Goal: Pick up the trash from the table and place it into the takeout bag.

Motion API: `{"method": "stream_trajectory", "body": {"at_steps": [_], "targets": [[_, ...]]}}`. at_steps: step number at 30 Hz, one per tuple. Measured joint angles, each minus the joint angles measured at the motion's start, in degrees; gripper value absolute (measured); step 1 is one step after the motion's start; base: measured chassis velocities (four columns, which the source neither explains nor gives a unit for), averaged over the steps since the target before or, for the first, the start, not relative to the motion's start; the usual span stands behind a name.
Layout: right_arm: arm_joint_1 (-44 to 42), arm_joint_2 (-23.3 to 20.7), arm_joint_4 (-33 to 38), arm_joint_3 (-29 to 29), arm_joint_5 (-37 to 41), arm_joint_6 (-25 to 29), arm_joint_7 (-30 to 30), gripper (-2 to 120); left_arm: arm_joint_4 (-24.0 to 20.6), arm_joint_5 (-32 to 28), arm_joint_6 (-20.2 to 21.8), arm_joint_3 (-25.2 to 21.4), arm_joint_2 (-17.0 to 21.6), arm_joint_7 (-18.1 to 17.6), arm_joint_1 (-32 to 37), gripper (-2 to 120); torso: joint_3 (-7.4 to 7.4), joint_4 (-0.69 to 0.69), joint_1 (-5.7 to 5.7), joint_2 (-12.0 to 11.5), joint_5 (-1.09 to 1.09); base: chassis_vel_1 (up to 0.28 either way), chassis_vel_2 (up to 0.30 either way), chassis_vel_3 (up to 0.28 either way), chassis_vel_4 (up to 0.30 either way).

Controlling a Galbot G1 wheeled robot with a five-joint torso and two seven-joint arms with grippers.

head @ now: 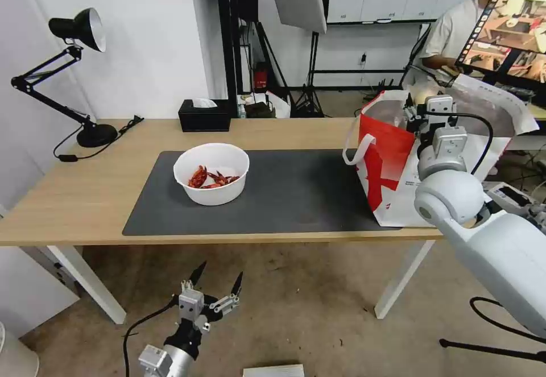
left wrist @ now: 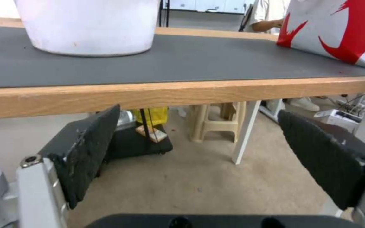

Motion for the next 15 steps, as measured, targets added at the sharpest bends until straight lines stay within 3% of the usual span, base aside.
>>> {"method": "stream_trajectory", "body": {"at_steps": [5, 15], "targets": [[0.87, -0.31, 0.35, -0.70, 2.46, -0.97, 0.03, 98, 0.01, -0.03, 0.07, -0.01, 0.06, 0.00, -0.07, 100, 0.00, 0.00, 0.00, 0.00, 0.00, 0.000, 0.000, 0.000, 0.000], [2.29, -0.92, 0.87, -1.52, 4.91, -2.27, 0.07, 100, 0.09, -0.04, 0.10, 0.15, 0.01, 0.00, -0.13, 100, 0.00, 0.00, 0.00, 0.00, 0.00, 0.000, 0.000, 0.000, 0.000]]}}
